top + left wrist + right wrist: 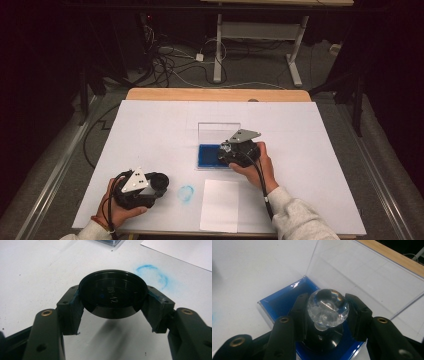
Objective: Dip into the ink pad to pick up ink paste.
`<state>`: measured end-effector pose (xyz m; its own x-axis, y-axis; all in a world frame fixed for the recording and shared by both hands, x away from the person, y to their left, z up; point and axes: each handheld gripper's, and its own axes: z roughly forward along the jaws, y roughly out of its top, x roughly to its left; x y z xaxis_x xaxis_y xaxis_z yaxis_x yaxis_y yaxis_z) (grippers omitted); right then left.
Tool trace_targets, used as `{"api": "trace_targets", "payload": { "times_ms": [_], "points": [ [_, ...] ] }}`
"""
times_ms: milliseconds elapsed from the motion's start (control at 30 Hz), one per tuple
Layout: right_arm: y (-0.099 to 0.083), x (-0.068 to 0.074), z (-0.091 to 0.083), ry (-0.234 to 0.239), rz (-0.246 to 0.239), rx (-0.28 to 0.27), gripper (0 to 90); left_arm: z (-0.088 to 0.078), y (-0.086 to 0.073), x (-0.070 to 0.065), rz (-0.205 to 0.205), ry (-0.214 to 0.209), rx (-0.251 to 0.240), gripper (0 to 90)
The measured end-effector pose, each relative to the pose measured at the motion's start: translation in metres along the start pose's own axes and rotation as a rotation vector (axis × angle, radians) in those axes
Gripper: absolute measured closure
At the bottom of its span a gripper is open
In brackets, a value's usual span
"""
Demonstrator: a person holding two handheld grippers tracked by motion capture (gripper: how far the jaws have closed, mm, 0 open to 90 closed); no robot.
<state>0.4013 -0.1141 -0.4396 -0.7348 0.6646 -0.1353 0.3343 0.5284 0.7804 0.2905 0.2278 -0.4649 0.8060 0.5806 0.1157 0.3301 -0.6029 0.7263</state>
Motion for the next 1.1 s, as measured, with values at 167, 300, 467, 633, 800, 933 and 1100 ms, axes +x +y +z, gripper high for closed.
{"api": "trace_targets", "payload": {
  "times_ms": [167,300,467,633,800,933,1100],
  "points": [
    [-0.0023,-0.0024,-0.0012,0.008,-0.001,-0.004,57.0,-0.0017,-0.001,-0.0004,-0.001,0.002,-0.001,37.0],
    [-0.0038,0.0025,-0.0014,-0.015,-0.006,-0.01,56.9,-0.0027,-0.0012,0.0002,-0.004,0.003,-0.007,37.0],
    [-0.0049,0.0022,-0.0005,-0.011,0.002,-0.017,56.8,-0.0021,-0.0013,0.0007,-0.005,0.002,-0.008,37.0],
    [-0.0045,0.0011,-0.0001,-0.003,0.002,-0.015,56.8,-0.0015,-0.0009,0.0008,-0.001,0.002,-0.005,37.1],
    [-0.0046,-0.0001,-0.0005,0.004,0.002,-0.011,56.9,-0.0019,-0.0012,0.0017,-0.008,0.002,-0.007,37.0],
    [-0.0043,0.0017,-0.0002,-0.01,-0.005,-0.01,56.9,-0.0021,-0.0003,0.0005,-0.006,0.001,-0.009,37.0],
    [-0.0048,0.0022,-0.0012,-0.013,0.002,-0.007,56.9,-0.0029,-0.0006,0.0004,-0.005,0.001,-0.007,37.0]
  ]
}}
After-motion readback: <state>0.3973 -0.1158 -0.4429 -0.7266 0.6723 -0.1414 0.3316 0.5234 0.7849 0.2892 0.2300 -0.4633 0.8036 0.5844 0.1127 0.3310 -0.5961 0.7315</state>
